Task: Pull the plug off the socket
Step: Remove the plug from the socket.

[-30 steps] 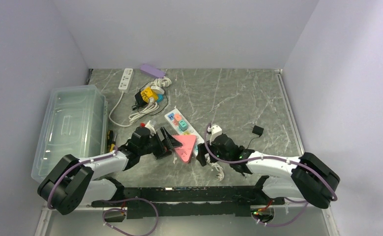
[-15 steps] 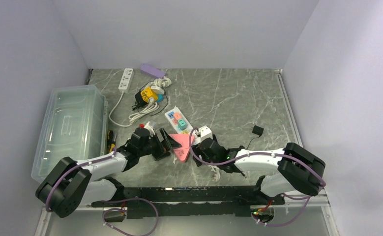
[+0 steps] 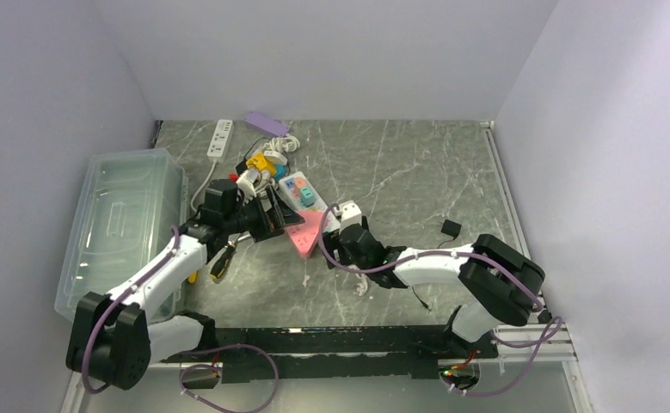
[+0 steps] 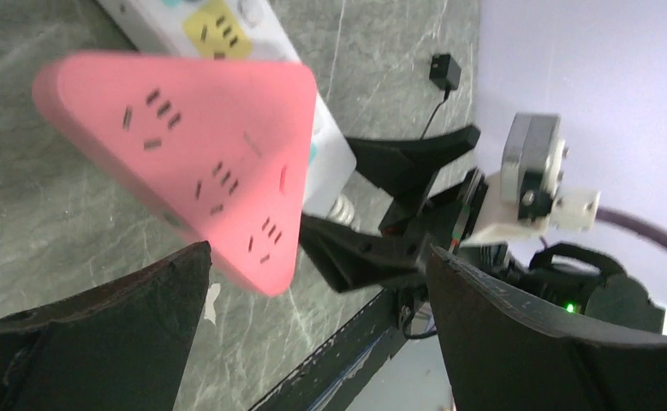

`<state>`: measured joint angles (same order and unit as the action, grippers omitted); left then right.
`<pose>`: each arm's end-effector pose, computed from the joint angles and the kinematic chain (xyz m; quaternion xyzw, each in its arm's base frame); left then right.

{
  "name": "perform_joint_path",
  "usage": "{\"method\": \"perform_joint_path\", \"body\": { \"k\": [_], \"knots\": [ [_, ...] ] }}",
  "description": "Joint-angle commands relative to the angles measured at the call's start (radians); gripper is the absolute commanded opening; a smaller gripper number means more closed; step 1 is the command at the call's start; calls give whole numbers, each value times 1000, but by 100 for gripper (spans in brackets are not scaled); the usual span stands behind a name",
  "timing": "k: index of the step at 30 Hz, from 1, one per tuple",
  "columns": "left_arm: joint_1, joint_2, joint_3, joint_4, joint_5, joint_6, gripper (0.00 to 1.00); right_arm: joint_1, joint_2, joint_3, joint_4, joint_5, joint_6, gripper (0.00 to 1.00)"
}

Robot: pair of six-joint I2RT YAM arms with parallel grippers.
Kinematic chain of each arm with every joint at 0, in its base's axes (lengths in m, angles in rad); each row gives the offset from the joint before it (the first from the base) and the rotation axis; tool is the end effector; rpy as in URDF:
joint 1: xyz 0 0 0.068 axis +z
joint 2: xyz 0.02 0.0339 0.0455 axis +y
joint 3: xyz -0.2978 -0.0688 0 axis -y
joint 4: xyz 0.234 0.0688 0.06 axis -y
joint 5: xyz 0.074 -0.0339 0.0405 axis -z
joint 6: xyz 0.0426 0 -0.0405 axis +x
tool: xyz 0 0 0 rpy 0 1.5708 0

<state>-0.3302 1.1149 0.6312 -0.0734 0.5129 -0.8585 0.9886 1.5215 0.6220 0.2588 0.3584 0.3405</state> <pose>0.1997 -0.0905 0.2664 -0.1019 0.8485 -0.4467 0.2648 0.1715 0.2333 0.1970 -0.2043 0.8592 0.1467 0.4456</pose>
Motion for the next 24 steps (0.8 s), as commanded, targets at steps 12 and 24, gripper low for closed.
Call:
{"method": "perform_joint_path", "body": {
  "k": [12, 24],
  "knots": [
    [11, 315, 108, 154, 258, 74, 97, -76, -47, -136, 387, 19, 210, 0],
    [11, 495, 128, 384, 279, -12, 91, -108, -79, -171, 422, -70, 256, 0]
  ]
}}
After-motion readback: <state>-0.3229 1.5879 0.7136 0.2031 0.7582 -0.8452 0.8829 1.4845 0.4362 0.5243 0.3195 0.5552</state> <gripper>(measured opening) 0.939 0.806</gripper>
